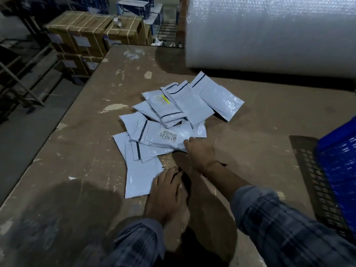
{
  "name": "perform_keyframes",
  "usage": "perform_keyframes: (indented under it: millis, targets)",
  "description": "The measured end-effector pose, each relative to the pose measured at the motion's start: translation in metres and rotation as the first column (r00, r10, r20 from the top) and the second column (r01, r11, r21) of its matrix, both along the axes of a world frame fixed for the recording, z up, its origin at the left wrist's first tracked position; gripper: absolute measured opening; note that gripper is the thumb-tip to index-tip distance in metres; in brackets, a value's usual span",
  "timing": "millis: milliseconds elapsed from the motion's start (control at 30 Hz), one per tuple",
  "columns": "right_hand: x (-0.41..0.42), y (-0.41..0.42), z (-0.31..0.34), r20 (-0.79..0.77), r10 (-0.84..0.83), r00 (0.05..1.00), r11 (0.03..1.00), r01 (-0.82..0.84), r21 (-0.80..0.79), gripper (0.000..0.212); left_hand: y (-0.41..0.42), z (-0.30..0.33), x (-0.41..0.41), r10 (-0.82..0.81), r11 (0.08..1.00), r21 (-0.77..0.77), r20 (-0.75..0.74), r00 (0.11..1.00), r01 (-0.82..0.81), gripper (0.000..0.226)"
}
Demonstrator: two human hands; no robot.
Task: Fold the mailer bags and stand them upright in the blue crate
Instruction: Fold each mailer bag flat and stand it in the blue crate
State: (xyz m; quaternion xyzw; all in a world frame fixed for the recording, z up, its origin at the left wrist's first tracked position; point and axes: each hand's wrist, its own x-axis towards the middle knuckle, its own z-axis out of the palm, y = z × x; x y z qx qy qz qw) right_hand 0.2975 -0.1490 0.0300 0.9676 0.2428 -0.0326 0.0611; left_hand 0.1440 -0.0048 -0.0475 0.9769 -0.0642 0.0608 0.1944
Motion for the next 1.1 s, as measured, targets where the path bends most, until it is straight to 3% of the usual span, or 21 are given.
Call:
perform_keyframes:
  millis: [200,333,400,467,600,733,833,900,1000,1100]
  targets:
    - [-0.025,-0.027,0.001,0.101,-0.077,0.992,0.992,0.066,0.107,0.034,0.000,-0.007,0.002,-0.007,0.999,0.050,0.033,0.999,0.005,0.049]
    - [-0.068,-0.083,0.002,0.015,-0.280,0.960,0.948,0.274,0.163,0.025,0.001,-0.016,-0.011,0.161,0.987,-0.024,0.181,0.970,-0.159,0.048]
    - [-0.092,-0.118,-0.005,-0.005,-0.324,0.946,0.929,0.320,0.186,0.023,0.001,-0.017,-0.016,0.139,0.988,0.022,0.305,0.942,-0.152,0.046]
    - [-0.115,-0.146,-0.011,-0.055,-0.336,0.940,0.912,0.339,0.231,0.023,-0.007,-0.008,-0.014,0.080,0.994,0.045,0.333,0.940,-0.100,0.046]
    - [-0.163,-0.188,-0.017,-0.088,-0.307,0.948,0.914,0.319,0.249,0.030,-0.050,0.021,0.005,0.042,0.999,-0.018,0.230,0.972,-0.039,0.059]
    - [-0.195,-0.211,-0.015,-0.154,-0.372,0.915,0.878,0.401,0.260,0.031,-0.094,0.015,0.023,-0.082,0.996,0.040,0.027,0.996,0.081,0.070]
    - [-0.200,-0.212,-0.012,-0.048,-0.404,0.914,0.845,0.392,0.364,0.036,-0.103,-0.007,0.025,-0.197,0.971,0.122,-0.069,0.978,0.205,0.069]
    - [-0.192,-0.205,-0.019,-0.004,-0.418,0.909,0.818,0.378,0.434,0.042,-0.101,-0.013,0.021,-0.246,0.947,0.186,-0.099,0.964,0.261,0.066]
    - [-0.173,-0.184,-0.040,-0.153,-0.498,0.854,0.740,0.510,0.438,0.059,-0.097,-0.009,0.016,-0.271,0.936,0.201,-0.109,0.957,0.288,0.062]
    - [-0.161,-0.169,-0.062,-0.130,-0.450,0.884,0.805,0.464,0.371,0.067,-0.094,-0.009,0.017,-0.285,0.935,0.190,-0.103,0.953,0.300,0.060]
